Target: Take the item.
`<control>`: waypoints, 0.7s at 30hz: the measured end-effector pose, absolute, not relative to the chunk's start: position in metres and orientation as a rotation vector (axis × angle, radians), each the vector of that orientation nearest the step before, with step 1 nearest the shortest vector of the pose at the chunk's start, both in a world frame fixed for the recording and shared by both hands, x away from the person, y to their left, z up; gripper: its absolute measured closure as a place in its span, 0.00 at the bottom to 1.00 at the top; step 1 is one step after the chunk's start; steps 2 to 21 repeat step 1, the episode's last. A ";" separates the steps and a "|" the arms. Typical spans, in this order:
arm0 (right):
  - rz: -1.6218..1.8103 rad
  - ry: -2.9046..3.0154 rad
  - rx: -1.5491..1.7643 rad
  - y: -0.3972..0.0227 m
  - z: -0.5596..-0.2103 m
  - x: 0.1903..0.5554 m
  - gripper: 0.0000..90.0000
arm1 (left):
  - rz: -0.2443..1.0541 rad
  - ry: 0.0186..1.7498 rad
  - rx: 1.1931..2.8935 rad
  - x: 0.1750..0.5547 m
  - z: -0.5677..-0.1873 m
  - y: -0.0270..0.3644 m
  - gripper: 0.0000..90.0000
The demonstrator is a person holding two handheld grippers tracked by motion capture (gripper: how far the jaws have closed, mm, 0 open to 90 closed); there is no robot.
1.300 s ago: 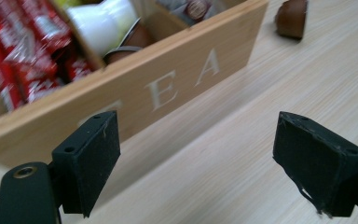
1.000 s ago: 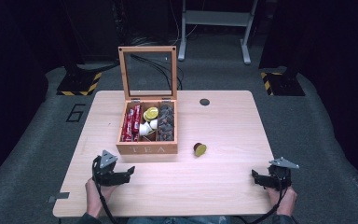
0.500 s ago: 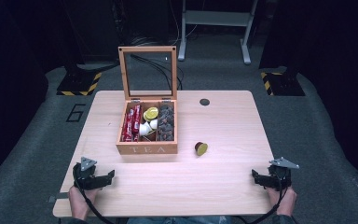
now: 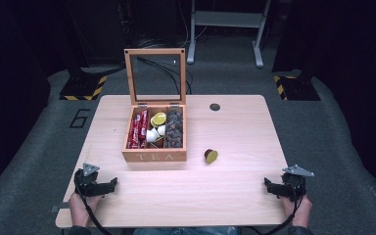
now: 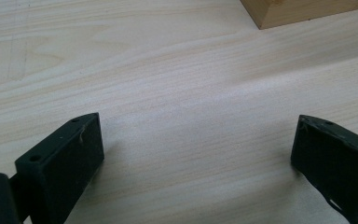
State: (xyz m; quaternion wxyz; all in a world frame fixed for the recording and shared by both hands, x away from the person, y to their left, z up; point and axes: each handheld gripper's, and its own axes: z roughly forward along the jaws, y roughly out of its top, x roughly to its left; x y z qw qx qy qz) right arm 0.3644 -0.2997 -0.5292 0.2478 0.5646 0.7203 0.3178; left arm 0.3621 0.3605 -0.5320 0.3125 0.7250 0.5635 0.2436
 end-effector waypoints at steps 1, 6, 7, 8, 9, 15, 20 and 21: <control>0.865 1.965 1.538 -0.300 -0.529 0.365 0.10 | 0.637 1.480 1.917 0.363 -0.532 0.361 0.02; 0.865 1.965 1.538 -0.300 -0.529 0.365 0.10 | 0.637 1.480 1.917 0.363 -0.532 0.361 0.02; 0.865 1.965 1.538 -0.300 -0.529 0.365 0.10 | 0.637 1.480 1.917 0.363 -0.532 0.361 0.02; 0.865 1.965 1.538 -0.300 -0.529 0.365 0.10 | 0.637 1.480 1.917 0.363 -0.532 0.361 0.02; 0.865 1.965 1.538 -0.300 -0.529 0.365 0.10 | 0.637 1.480 1.917 0.363 -0.532 0.361 0.02; 0.865 1.965 1.538 -0.300 -0.529 0.365 0.10 | 0.637 1.480 1.917 0.363 -0.532 0.361 0.02; 0.865 1.965 1.538 -0.300 -0.529 0.365 0.10 | 0.637 1.480 1.917 0.363 -0.532 0.361 0.02; 0.865 1.965 1.538 -0.300 -0.529 0.365 0.10 | 0.637 1.480 1.917 0.363 -0.532 0.361 0.02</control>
